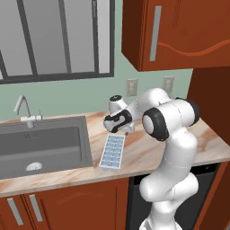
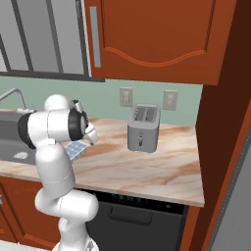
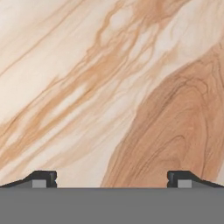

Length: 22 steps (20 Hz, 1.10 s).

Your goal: The ice cube tray has been filled with water. Take the tray and place it in the freezer to make ice. Close the freezer door after placing the tray.

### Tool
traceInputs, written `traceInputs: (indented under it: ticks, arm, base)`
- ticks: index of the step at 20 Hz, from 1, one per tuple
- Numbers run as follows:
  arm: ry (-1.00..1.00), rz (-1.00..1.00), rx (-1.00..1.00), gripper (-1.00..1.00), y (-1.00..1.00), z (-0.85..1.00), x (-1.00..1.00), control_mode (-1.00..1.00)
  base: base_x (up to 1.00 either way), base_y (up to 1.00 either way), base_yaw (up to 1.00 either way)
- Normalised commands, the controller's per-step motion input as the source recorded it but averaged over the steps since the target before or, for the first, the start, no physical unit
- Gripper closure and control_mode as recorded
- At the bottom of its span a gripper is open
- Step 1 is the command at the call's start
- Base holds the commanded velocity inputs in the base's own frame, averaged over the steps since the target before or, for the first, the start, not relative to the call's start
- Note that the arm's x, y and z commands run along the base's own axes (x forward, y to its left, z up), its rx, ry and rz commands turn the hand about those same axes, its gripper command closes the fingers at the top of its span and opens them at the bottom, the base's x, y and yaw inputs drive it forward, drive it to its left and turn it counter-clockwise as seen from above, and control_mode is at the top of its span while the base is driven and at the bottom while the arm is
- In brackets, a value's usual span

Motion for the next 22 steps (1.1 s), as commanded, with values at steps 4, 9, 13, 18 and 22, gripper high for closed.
traceInputs:
  ticks: [4, 9, 13, 18, 22]
  arm:
    - [0.0, 0.03, 0.0, -1.0, 0.0, -0.3, -0.03, -1.0]
    - [0.0, 0.05, 0.0, -1.0, 0.03, -0.26, -0.25, -1.0]
    - [0.0, 0.06, 0.0, -1.0, 0.05, -0.13, -0.51, -1.0]
    - [0.0, 0.06, 0.0, -1.0, 0.1, -0.02, -0.69, -1.0]
    - [0.0, 0.08, 0.0, -1.0, 0.14, -0.02, -0.74, -1.0]
  base:
    - [0.0, 0.0, 0.0]
    - [0.0, 0.0, 0.0]
    - [0.0, 0.0, 0.0]
    - [0.0, 0.0, 0.0]
    - [0.0, 0.0, 0.0]
